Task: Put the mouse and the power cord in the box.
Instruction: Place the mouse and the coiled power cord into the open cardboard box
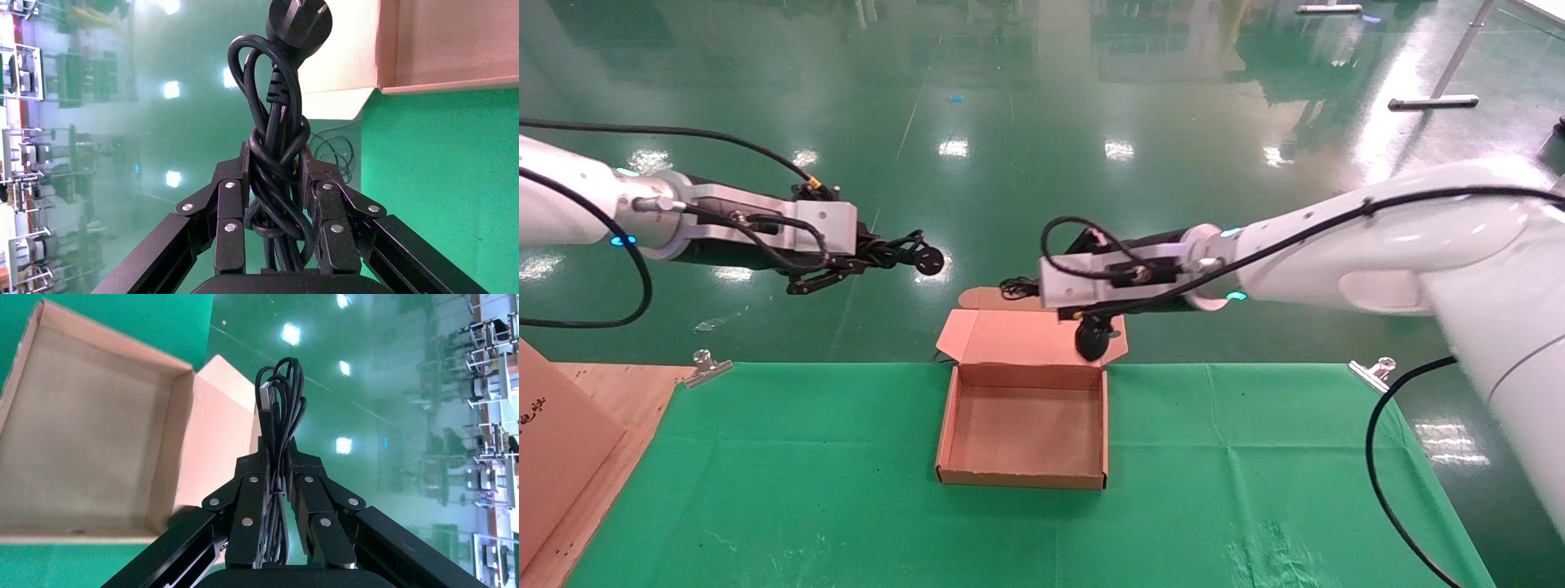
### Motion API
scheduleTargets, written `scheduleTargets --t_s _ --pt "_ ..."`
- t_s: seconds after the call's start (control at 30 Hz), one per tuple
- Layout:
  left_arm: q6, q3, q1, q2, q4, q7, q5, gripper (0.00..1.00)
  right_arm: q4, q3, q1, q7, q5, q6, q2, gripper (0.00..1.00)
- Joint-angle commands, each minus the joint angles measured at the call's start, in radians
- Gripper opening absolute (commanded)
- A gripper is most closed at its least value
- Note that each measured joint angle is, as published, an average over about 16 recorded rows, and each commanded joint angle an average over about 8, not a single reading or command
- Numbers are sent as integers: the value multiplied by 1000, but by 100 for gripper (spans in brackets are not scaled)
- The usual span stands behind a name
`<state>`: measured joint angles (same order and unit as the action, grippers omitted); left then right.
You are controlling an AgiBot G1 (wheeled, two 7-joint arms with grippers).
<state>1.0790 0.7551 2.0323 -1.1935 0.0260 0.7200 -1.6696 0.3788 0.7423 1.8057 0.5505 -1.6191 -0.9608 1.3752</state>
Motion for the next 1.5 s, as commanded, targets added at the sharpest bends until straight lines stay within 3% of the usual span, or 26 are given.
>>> scheduleTargets --t_s 0.03,0.53,0.83,0.9,1.1,1.13,1.5 --pt "5 -3 2 8 -4 8 5 0 38 31 -23 -26 17 24 1 0" --pt "37 -36 -18 103 -24 62 52 0 293 396 -107 -175 130 192 3 0" --pt "24 -30 -66 131 -29 106 44 0 295 553 -135 -228 143 295 -3 0" --pt "12 -30 -80 128 -30 110 43 0 284 568 -137 -239 154 309 -4 14" --pt "-28 -33 -119 105 -32 110 47 0 271 597 -136 -247 199 334 -5 89" --pt "-33 -34 -124 100 -32 109 48 0 270 601 -136 -246 206 336 -5 97" --pt "-33 -34 -138 62 -28 94 49 0 264 648 -125 -228 264 356 -5 100"
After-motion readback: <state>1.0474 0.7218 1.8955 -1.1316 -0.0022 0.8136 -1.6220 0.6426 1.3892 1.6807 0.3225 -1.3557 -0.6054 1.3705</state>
